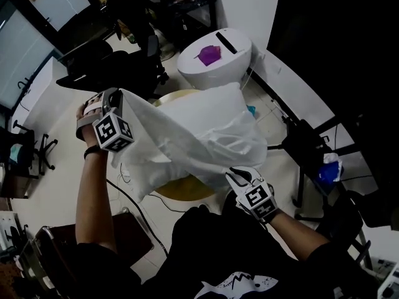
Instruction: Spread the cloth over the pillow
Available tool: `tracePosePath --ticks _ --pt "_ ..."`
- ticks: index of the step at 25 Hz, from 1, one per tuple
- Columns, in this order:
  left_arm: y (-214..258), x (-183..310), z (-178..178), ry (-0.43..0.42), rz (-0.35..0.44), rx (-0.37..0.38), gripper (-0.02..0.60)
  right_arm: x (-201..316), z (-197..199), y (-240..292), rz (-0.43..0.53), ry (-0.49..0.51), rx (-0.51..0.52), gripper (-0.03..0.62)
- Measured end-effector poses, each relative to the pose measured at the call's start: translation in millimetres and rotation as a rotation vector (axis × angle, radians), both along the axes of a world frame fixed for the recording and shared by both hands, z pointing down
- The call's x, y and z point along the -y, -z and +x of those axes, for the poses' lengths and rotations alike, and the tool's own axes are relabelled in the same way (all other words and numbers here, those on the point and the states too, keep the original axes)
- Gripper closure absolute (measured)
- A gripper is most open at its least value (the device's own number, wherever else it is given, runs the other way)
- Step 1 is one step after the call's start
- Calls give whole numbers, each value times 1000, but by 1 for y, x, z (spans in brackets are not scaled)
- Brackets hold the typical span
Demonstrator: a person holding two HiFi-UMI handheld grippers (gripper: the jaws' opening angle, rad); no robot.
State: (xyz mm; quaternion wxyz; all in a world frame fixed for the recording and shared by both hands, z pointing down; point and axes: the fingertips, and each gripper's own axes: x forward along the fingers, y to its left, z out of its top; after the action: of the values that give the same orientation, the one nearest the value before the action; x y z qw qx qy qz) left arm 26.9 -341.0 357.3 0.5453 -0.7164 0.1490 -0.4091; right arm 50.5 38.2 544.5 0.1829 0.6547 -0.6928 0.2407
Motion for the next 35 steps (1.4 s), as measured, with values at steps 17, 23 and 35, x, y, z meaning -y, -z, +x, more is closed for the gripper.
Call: tracePosePath --ticks 17,23,35 --pt "-59 21 16 -223 -105 9 581 44 -84 -111 -259 -195 -96 439" --pt "-60 21 13 -258 -110 -1 581 51 -71 -150 -362 -304 -288 393" --pt "-72 24 14 -275 -135 12 581 75 -49 -169 -425 -355 -478 360"
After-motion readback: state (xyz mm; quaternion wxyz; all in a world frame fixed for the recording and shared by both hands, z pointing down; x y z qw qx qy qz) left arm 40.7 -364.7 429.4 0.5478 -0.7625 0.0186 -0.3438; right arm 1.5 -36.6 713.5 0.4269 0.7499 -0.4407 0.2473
